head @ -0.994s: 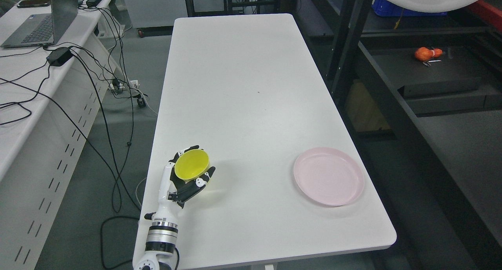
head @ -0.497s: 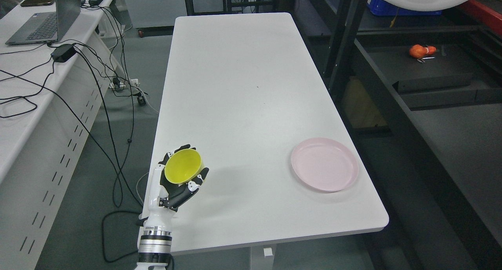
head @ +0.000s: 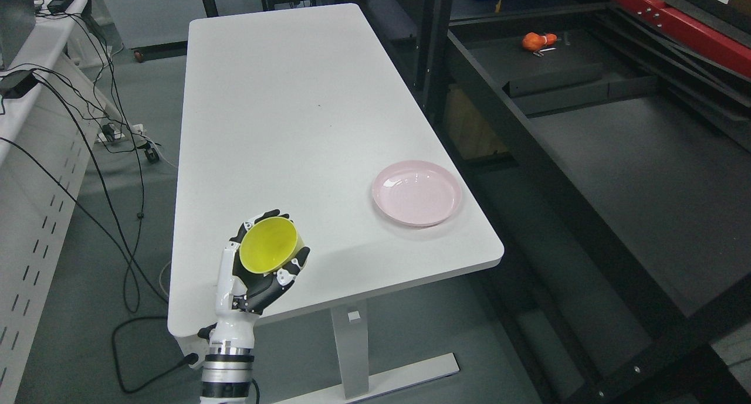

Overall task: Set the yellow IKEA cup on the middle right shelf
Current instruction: 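Lift the yellow cup with the left hand while turning toward the shelf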

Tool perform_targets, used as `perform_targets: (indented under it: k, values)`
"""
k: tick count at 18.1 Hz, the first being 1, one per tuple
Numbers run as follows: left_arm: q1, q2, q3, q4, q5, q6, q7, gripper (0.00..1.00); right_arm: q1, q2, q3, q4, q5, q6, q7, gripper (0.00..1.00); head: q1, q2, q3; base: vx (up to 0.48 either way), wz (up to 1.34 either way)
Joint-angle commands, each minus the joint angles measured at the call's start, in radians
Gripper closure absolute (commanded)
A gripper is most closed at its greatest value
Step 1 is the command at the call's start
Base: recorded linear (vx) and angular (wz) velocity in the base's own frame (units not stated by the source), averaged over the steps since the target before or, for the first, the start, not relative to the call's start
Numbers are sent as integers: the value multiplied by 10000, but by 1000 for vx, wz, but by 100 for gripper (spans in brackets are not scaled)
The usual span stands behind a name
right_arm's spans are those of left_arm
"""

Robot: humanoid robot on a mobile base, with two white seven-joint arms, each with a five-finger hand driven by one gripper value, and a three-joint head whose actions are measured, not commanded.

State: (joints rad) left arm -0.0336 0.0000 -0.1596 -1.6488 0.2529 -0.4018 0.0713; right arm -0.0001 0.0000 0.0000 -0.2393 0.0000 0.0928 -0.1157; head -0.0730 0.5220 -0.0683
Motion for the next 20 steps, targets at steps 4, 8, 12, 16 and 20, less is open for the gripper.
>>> perform_targets:
  k: [4, 8, 12, 16, 20]
  values:
    - [182, 174, -704, -570, 2, -338, 8, 99, 139, -175, 169, 0, -245, 8, -9, 1, 0, 0, 0, -282, -229]
    - [182, 174, -1041, -523, 2, -477, 8, 99, 139, -175, 169, 0, -245, 8, -9, 1, 0, 0, 0, -296, -455]
    - [198, 174, -1623, -523, 2, -569, 8, 99, 139, -175, 169, 0, -245, 8, -9, 1, 0, 0, 0, -297, -775]
    - [152, 174, -2222, -523, 2, -707, 8, 99, 139, -175, 169, 0, -245, 8, -9, 1, 0, 0, 0, -242, -1251]
    - [60, 174, -2866, -523, 2, -844, -7, 99, 139, -175, 169, 0, -245, 8, -9, 1, 0, 0, 0, -160, -1277]
